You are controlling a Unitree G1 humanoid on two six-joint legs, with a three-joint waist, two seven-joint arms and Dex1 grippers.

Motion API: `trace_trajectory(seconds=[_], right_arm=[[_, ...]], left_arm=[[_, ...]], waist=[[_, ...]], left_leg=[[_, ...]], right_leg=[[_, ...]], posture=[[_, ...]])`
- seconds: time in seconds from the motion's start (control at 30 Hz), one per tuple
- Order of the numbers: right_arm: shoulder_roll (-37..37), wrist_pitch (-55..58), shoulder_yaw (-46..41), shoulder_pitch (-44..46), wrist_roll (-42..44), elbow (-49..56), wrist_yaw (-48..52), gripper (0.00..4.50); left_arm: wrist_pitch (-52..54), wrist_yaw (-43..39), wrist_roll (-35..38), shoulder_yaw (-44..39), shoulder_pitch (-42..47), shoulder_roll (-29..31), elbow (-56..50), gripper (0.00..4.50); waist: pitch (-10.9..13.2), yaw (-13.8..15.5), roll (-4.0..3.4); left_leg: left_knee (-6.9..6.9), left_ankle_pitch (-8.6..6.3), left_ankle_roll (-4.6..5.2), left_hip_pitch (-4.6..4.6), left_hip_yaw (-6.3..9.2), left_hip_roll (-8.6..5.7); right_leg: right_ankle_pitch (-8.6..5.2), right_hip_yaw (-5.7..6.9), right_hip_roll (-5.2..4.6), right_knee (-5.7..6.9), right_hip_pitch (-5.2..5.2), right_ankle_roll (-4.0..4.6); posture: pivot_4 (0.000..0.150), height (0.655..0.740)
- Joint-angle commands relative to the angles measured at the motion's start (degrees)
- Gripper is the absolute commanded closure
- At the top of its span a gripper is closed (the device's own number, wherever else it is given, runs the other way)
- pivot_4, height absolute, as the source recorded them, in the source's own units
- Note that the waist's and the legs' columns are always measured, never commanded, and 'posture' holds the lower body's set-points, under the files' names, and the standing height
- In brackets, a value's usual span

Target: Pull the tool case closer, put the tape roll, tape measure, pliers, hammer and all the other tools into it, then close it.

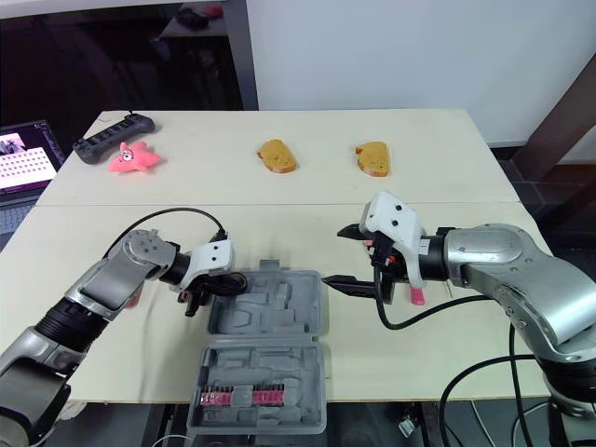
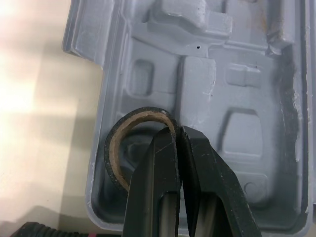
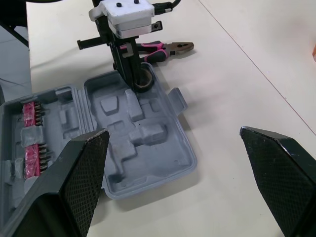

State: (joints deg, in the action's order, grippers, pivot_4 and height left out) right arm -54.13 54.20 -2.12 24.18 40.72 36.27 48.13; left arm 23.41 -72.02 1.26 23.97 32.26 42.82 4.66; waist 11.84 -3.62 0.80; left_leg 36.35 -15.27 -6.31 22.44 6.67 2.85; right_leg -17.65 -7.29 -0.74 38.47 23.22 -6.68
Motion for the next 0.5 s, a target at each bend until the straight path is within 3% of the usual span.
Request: trace_trajectory(seconds=[0.03, 0.3, 0.4, 0.47, 0.5], right_arm=[[-0.40, -0.89, -0.91, 0.96, 0.33, 1.09, 0.13, 0.00], [-0.47, -0.97, -0.52, 1.11, 0.10, 0.64, 0.50, 0.00], [-0.28, -1.05, -0.09, 1.49, -0.14, 0.32, 0.51, 0.00], [-0.24, -1.16, 0.17, 1.71, -0.27, 0.09, 0.58, 0.00], [-0.24, -1.18, 0.24, 1.78, -0.29, 0.02, 0.61, 0.00]], left_arm=[[-0.18, 0.23, -0.64, -1.33, 0.20, 0.79, -0.55, 4.46], [1.32, -0.53, -0.15, -2.09, 0.76, 2.31, -2.10, 4.46], [1.57, -0.71, 0.10, -2.17, 0.98, 2.20, -2.02, 3.52], [2.17, -1.34, 0.38, -2.12, 0.98, 2.44, -2.40, 2.59], [2.57, -1.64, 0.61, -2.18, 0.92, 2.58, -2.71, 2.59]], waist=[[0.00, 0.02, 0.00], [0.00, 0.03, 0.00], [0.00, -0.01, 0.00], [0.00, 0.01, 0.00], [0.00, 0.01, 0.00]], left_leg=[[0.02, 0.00, 0.00, 0.00, 0.00, 0.00], [0.11, 0.00, 0.00, 0.00, 0.00, 0.00], [0.13, 0.00, 0.00, 0.00, 0.00, 0.00], [0.14, 0.00, 0.00, 0.00, 0.01, 0.00], [0.14, 0.00, 0.00, 0.00, 0.01, 0.00]], right_leg=[[0.00, 0.00, 0.00, 0.01, 0.00, 0.00], [0.00, 0.00, 0.00, 0.08, -0.01, 0.00], [0.00, 0.00, 0.01, 0.08, -0.02, 0.00], [0.00, 0.00, 0.01, 0.10, -0.02, 0.00], [0.00, 0.00, 0.01, 0.10, -0.02, 0.00]], posture=[[0.150, 0.7400], [0.150, 0.7400], [0.150, 0.7400], [0.150, 0.7400], [0.150, 0.7400]])
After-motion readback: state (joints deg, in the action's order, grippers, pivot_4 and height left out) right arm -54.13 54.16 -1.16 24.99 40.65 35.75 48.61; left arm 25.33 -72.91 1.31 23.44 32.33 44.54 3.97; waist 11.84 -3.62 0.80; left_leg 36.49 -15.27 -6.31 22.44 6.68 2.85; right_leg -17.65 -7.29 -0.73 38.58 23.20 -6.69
